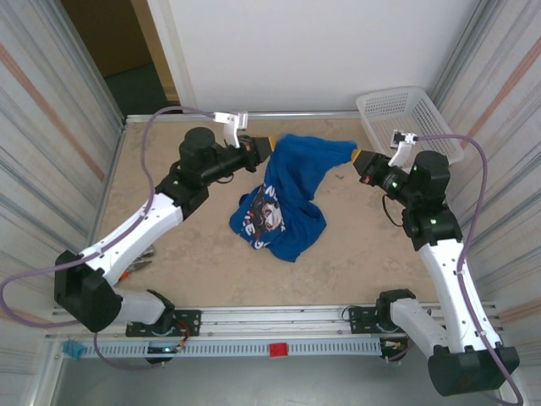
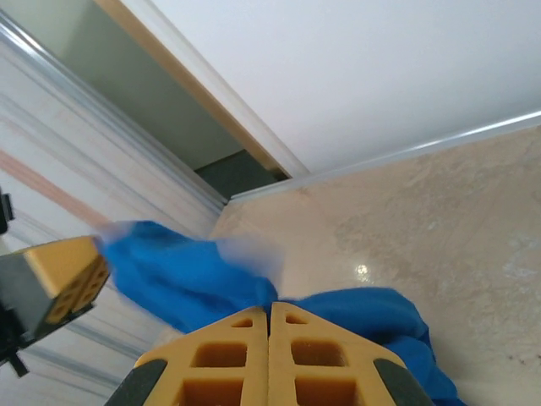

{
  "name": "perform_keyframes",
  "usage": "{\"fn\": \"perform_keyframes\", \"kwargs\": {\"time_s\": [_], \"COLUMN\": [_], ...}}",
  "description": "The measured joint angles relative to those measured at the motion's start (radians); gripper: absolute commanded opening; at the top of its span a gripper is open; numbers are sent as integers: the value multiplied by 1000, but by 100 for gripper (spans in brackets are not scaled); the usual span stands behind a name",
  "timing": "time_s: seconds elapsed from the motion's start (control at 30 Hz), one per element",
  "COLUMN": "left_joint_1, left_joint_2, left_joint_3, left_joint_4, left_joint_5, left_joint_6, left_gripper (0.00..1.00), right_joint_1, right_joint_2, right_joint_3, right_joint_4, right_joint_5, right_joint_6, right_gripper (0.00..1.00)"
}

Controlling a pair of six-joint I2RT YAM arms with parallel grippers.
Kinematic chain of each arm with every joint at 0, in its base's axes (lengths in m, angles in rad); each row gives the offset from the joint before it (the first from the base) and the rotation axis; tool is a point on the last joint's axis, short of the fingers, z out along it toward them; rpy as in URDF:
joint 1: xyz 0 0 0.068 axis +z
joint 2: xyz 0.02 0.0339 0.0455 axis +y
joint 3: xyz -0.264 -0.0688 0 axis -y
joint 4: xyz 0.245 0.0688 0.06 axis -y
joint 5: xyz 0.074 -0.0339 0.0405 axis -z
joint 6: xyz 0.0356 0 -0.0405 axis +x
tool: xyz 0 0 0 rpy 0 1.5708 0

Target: Fold the inside-out t-shirt

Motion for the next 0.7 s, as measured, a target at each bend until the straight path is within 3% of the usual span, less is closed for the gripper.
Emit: {"fn": "perform_keyframes", "kwargs": {"time_s": [0.07,0.2,0.43,0.67,0.7], "left_joint_1": [18,13,-150,-247,-252], "left_joint_2": [-7,-26,-16,177,219], "left_joint_3": [-9,-118,-410,-388,-357], "left_joint_4": [-8,-47,-126,-74,-73], "left_joint_5": [-3,-62,-247,-314,-315], "left_joint_6": [4,39,64,63,64], "left_gripper": [62,66,69,70,66], "right_joint_1": [-10,-13,-13,-13,-13], "right_joint_2": [13,51,83,95,95], "right_joint_3": [22,85,132,133,135], "right_joint_4": [3,2,-4,-9,-10], "right_joint_5": [0,-6,-8,-7,-7], "right_joint_6": [2,1,0,0,0], "right_gripper": [0,0,0,0,0]}}
